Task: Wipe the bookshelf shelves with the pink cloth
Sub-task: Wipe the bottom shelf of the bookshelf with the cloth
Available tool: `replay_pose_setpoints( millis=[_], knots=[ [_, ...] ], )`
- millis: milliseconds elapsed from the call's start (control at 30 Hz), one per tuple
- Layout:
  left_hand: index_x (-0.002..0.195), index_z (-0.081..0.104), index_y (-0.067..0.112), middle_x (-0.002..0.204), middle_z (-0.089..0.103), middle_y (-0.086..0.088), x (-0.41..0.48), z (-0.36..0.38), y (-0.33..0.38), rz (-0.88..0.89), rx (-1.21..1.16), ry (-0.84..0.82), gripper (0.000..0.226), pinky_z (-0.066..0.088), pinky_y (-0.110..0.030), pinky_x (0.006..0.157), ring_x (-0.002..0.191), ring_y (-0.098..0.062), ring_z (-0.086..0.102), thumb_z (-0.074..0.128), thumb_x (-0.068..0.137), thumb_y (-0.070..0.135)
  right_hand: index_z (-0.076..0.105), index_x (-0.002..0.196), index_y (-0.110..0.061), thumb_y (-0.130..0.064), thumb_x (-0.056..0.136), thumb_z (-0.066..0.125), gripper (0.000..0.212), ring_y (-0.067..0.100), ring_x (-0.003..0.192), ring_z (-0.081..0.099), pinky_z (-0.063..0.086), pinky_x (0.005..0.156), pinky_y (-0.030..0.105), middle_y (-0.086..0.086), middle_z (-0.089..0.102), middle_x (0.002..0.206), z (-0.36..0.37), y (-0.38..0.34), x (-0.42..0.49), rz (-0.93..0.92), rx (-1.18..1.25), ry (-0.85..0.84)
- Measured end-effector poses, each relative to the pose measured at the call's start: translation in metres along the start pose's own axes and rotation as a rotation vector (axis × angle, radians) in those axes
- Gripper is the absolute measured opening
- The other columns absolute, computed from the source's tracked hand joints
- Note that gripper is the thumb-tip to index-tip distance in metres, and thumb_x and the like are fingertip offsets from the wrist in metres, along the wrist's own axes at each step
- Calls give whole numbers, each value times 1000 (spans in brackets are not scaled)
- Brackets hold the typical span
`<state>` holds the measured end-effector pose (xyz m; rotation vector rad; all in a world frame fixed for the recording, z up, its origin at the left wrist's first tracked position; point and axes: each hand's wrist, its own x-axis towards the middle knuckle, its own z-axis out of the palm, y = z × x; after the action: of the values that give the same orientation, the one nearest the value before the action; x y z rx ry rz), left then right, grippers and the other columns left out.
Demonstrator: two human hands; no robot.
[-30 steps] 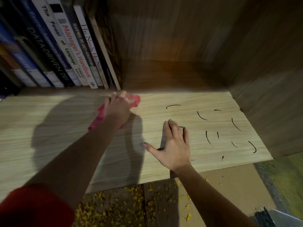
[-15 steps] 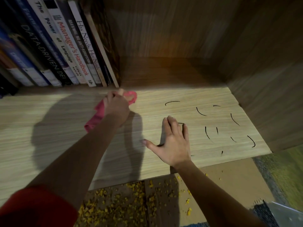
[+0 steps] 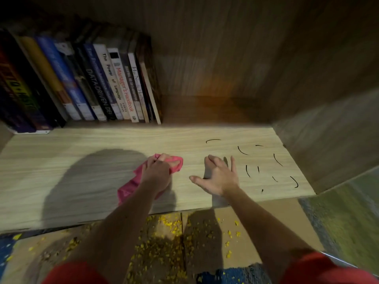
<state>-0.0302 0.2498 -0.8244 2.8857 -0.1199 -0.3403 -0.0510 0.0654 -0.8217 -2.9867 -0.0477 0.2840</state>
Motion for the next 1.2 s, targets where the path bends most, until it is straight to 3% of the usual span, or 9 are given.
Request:
replay_pose_setpoints(
  millis=[133, 267, 400, 533, 667, 867, 1000, 1100, 1200],
  knots=[
    [140, 38, 9, 148, 29, -9, -55, -2, 13, -65, 14, -128, 49, 19, -39, 112, 138, -32, 19, 41, 92, 8, 15, 150, -24, -68, 81, 39, 86, 10, 144, 7, -12, 114, 35, -5, 11, 156, -2, 21, -52, -30, 92, 37],
    [149, 17, 28, 150, 21, -1, -79, -9, 21, 53, 34, -215, 65, 29, -39, 109, 137, -24, 25, 43, 92, 10, 23, 148, -22, -33, 92, 50, 62, 12, 143, 13, -8, 115, 32, -2, 21, 153, 19, 22, -116, -5, 113, 120],
    [141, 34, 36, 142, 37, 0, -83, -1, 20, 42, -20, -244, 63, 39, -48, 101, 128, -31, 40, 52, 84, 15, 32, 143, -23, -25, 92, 52, 55, 12, 140, 23, -2, 117, 33, -4, 31, 146, 27, 12, -146, 35, 160, 168],
    [136, 47, 30, 135, 51, 0, -101, 0, 25, 45, -121, -206, 52, 38, -35, 104, 124, -25, 48, 57, 86, 19, 35, 143, -21, -26, 92, 51, 54, 18, 137, 29, 9, 117, 35, -1, 36, 143, 29, -1, -161, 109, 183, 59],
    [138, 46, 28, 138, 49, -4, -104, -8, 27, 42, -186, -265, 51, 35, -32, 103, 127, -27, 45, 57, 90, 14, 43, 139, -16, -20, 90, 55, 51, 30, 133, 36, 30, 109, 37, 7, 41, 141, 27, -12, -168, 256, 390, 8],
    [126, 56, 22, 134, 52, -8, -99, -7, 38, 60, -201, -207, 39, 36, -33, 100, 126, -30, 44, 52, 91, 7, 37, 142, -10, -11, 94, 50, 50, 30, 139, 26, 28, 111, 35, 13, 27, 151, 15, -16, -166, 299, 480, -77],
    [135, 48, 28, 135, 51, -8, -106, -5, 49, 104, -316, -259, 48, 38, -33, 102, 123, -30, 47, 56, 90, 12, 38, 141, -7, -7, 93, 49, 49, 29, 131, 42, 33, 104, 28, 13, 33, 149, 10, -11, -156, 308, 523, -43],
    [143, 38, 26, 142, 44, -8, -103, -1, 54, 130, -390, -312, 58, 37, -32, 103, 125, -28, 47, 61, 90, 20, 38, 141, -5, -1, 93, 45, 48, 29, 129, 42, 35, 97, 22, 14, 36, 147, 9, -9, -146, 291, 599, -4],
    [142, 39, 28, 135, 52, -7, -88, 7, 57, 46, -493, -267, 60, 46, -33, 94, 110, -25, 58, 63, 87, 26, 41, 139, -4, 5, 91, 42, 49, 30, 128, 43, 35, 102, 28, 18, 42, 140, 10, -5, -130, 246, 668, 45]
  ],
)
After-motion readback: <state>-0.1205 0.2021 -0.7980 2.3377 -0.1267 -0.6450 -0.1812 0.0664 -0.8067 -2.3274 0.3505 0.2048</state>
